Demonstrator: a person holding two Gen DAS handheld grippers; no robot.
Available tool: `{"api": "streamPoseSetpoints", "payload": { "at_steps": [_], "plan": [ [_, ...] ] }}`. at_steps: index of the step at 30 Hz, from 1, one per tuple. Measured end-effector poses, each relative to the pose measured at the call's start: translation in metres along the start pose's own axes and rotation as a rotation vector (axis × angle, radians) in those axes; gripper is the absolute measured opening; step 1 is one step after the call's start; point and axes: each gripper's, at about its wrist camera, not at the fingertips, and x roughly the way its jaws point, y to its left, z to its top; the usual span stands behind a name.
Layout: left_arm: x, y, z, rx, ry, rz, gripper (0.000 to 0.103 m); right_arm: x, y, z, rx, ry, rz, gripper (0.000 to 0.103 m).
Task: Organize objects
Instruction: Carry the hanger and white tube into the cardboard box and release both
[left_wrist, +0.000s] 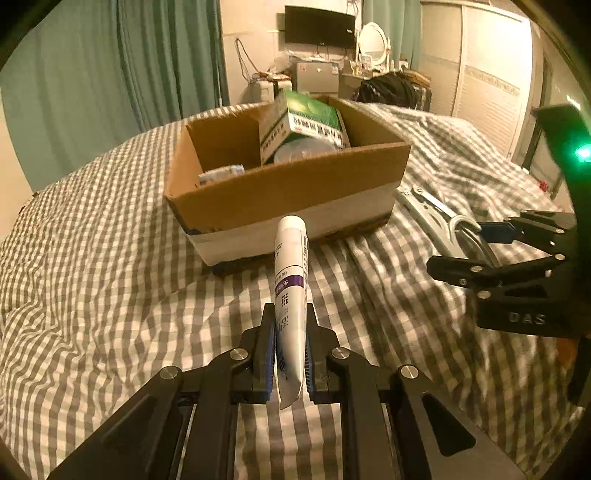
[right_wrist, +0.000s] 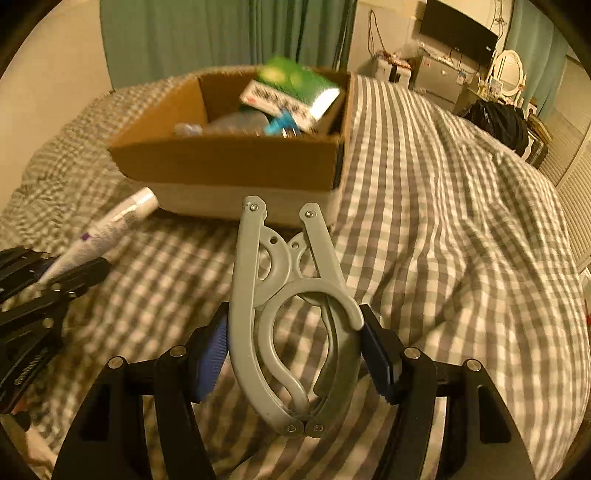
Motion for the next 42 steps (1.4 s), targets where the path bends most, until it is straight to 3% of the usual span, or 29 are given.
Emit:
{"api": "streamPoseSetpoints", "payload": {
  "at_steps": [7,14,19,25,35,38,40,42],
  "plan": [
    [-0.039,0.006,0.019,-0.037,-0.084,-0.014,0.012,-0.068,0.011,0.03,-0.03,-0.152,0.012,0.065],
    [-0.057,0.025,0.077,-0.071,-0.163,0.006,0.012,-0.083,0.011,0.084,-0.037,-0.231,0.023,0.065],
    [-0.043,0.04,0.113,-0.083,-0.185,0.027,0.012,-0.067,0.011,0.121,0.0,-0.238,0.057,0.065],
    [0.001,0.054,0.139,-0.084,-0.149,0.037,0.012,-0.028,0.004,0.157,0.028,-0.208,0.073,0.065],
    [0.059,0.054,0.151,-0.078,-0.086,0.006,0.013,0.025,-0.016,0.169,0.065,-0.162,0.098,0.066],
    [0.066,0.05,0.15,-0.08,-0.073,0.006,0.019,0.022,-0.023,0.166,0.089,-0.191,0.107,0.073],
    [0.069,0.049,0.15,-0.092,-0.053,0.007,0.032,0.017,-0.027,0.164,0.095,-0.206,0.11,0.073],
    [0.066,0.05,0.149,-0.106,-0.053,0.014,0.053,0.009,-0.028,0.164,0.098,-0.217,0.103,0.073]
  ]
}}
